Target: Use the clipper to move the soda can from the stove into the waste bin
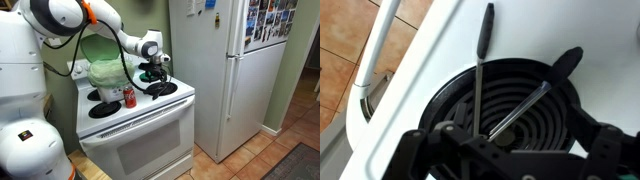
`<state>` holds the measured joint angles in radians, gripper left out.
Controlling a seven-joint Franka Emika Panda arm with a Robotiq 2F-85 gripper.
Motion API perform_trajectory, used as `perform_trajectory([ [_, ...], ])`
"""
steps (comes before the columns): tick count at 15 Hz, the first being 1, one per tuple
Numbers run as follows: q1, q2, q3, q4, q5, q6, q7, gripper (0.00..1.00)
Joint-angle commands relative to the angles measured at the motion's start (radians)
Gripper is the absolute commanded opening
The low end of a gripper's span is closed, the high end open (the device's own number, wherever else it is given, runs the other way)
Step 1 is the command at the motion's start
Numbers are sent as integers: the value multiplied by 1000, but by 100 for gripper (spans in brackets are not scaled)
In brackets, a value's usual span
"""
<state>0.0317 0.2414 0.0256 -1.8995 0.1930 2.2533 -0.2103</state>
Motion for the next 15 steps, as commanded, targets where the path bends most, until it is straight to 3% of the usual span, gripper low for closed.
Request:
perform_trajectory([
  [1, 3, 50, 1, 24, -54, -10, 83, 100],
  [5, 18, 100, -4, 40, -138, 41, 158, 100],
  [9, 15, 136, 14, 63, -101, 104, 201, 100],
  [15, 18, 180, 22, 99, -91, 61, 245, 100],
])
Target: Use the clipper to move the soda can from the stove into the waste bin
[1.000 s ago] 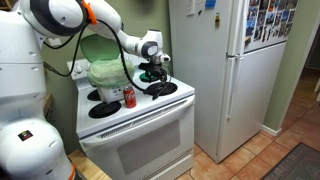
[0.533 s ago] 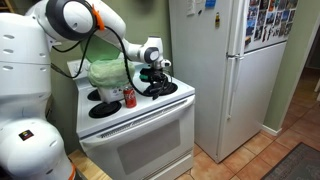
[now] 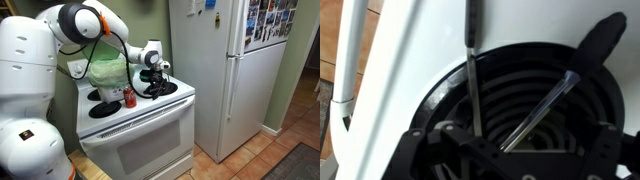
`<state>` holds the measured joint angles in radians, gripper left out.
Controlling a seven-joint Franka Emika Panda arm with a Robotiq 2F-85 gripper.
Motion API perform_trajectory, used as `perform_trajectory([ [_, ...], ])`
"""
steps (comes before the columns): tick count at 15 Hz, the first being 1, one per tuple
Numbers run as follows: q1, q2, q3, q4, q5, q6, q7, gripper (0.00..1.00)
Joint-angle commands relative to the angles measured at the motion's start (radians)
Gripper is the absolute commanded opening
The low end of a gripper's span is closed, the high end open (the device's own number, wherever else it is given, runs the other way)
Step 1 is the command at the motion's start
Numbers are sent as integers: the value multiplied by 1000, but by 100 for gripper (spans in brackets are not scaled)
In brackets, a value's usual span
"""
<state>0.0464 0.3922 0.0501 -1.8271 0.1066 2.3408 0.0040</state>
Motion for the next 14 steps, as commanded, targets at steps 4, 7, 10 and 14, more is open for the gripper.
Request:
perform_trajectory([
  [4, 12, 38, -11, 35, -24, -46, 62, 100],
  [7, 16, 17, -8, 27, -34, -75, 71, 91],
  [10, 17, 3, -7, 23, -37, -96, 77, 63],
  [14, 15, -14, -5, 20, -27, -143, 83, 31],
])
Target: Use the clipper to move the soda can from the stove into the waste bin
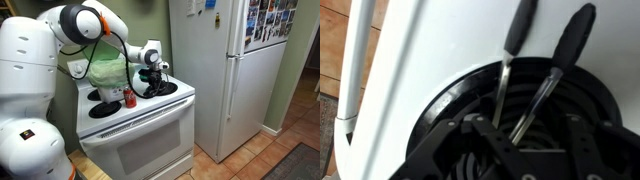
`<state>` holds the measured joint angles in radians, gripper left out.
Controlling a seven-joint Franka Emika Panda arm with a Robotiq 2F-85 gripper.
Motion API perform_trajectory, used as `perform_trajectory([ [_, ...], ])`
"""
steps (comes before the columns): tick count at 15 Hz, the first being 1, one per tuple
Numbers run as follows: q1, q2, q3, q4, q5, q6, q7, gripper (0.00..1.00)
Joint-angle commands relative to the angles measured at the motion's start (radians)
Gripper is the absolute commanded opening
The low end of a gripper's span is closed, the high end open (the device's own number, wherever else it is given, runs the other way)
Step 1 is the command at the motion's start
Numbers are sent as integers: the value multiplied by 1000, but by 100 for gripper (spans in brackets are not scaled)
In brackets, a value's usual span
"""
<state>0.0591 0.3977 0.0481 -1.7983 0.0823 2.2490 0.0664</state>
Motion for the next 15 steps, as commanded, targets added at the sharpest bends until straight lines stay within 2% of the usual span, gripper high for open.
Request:
perform_trajectory([
  [1, -1, -25, 1, -11, 5, -67, 11, 24],
  [3, -7, -33, 8, -17, 18, -99, -11, 9],
  [4, -9, -36, 11, -19, 25, -114, -20, 5],
  [5, -11, -39, 16, -21, 34, -131, -33, 6],
  [7, -11, -40, 21, -22, 48, -155, -47, 23],
  [8, -9, -38, 24, -21, 52, -166, -49, 41],
  [9, -8, -38, 25, -21, 54, -176, -50, 44],
  [11, -6, -39, 27, -22, 55, -198, -50, 57],
  [13, -5, -40, 28, -23, 55, -216, -48, 73],
  [15, -5, -39, 29, -22, 55, -237, -49, 72],
])
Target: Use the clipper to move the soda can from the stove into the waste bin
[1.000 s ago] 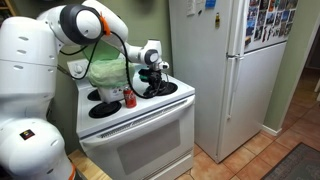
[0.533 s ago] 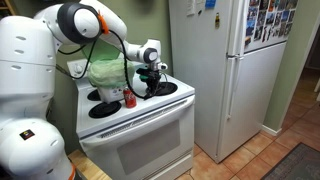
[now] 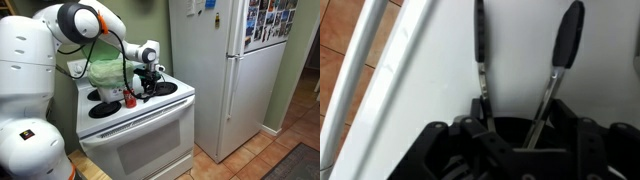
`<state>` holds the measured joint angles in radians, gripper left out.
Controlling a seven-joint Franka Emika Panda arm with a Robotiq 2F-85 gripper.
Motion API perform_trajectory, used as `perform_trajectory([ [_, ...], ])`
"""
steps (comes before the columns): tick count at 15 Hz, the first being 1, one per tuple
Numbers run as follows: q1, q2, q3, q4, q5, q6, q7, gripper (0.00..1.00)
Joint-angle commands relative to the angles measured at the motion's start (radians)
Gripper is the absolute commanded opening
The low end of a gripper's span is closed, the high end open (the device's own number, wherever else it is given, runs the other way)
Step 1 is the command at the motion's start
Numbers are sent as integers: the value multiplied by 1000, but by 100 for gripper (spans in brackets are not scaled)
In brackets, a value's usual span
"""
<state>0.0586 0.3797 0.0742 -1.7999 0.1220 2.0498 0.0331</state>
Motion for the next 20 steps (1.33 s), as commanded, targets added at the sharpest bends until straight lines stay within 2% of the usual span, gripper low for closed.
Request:
perform_trajectory([
  [1, -4, -21, 4, -19, 16, -48, -17, 64],
  [2, -4, -20, 4, -18, 16, -57, -16, 62],
  [3, -4, -20, 4, -17, 15, -64, -15, 54],
  [11, 0, -24, 9, -17, 24, -130, -13, 72],
  [20, -1, -21, 17, -12, 56, -220, -21, 69],
])
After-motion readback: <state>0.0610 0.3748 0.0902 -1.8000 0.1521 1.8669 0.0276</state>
